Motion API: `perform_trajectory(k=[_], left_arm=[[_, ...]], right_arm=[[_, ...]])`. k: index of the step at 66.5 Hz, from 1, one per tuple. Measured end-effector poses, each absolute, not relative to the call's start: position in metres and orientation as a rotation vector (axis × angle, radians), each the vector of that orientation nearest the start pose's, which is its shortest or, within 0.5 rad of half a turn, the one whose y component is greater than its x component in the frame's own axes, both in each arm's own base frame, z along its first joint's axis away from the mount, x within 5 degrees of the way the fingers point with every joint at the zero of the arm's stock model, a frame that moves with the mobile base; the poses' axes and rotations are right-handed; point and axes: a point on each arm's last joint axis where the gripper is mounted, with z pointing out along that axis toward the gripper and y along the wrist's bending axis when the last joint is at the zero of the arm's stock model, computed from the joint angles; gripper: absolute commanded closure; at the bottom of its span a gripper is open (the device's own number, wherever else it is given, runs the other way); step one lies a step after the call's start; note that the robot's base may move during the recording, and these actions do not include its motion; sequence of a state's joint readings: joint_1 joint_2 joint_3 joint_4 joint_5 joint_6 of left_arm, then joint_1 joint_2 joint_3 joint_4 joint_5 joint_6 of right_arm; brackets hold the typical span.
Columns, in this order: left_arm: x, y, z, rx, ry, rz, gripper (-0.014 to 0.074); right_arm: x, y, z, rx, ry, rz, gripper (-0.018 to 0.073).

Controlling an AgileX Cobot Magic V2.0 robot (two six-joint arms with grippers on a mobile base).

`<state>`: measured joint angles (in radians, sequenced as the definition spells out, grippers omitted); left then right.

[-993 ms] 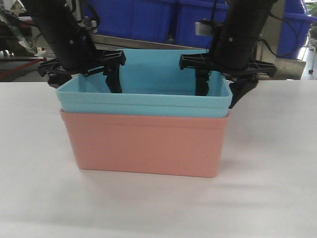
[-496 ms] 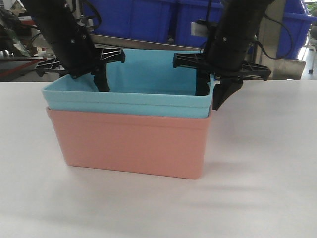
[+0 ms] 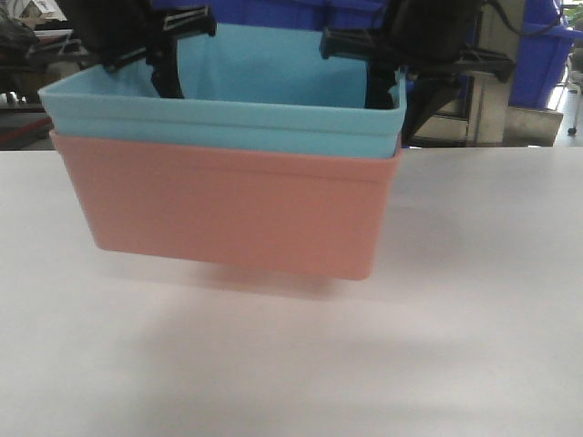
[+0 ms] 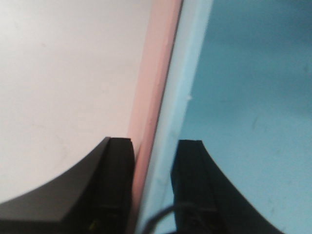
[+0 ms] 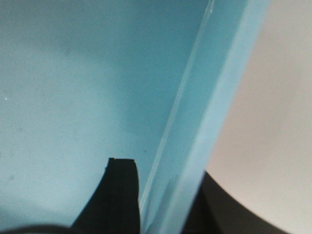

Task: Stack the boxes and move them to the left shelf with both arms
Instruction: 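Lift the stacked bins off the table with both grippers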

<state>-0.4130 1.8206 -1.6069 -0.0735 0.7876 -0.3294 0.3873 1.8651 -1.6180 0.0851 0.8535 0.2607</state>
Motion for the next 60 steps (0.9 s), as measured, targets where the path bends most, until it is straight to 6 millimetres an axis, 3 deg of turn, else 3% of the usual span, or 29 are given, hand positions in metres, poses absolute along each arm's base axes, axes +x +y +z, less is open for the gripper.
perform_trajectory(k=[12, 27, 60], left_arm=[[0.347, -0.184, 0.333, 0.083, 2.499, -0.262, 0.0603], [0.319, -0.204, 0.342, 0.062, 2.506, -0.132, 0.0602], [0.308, -0.201, 0.343, 0.051, 2.546, -0.055, 0.0602]], right_arm=[[0.383, 0.168, 0.32, -0.201, 2.566, 0.28, 0.0504], [0.373, 0.179, 0.347, -0.326, 2.522, 0.14, 0.0504], [0.335, 0.206, 0.366, -0.398, 2.456, 0.015, 0.0504]])
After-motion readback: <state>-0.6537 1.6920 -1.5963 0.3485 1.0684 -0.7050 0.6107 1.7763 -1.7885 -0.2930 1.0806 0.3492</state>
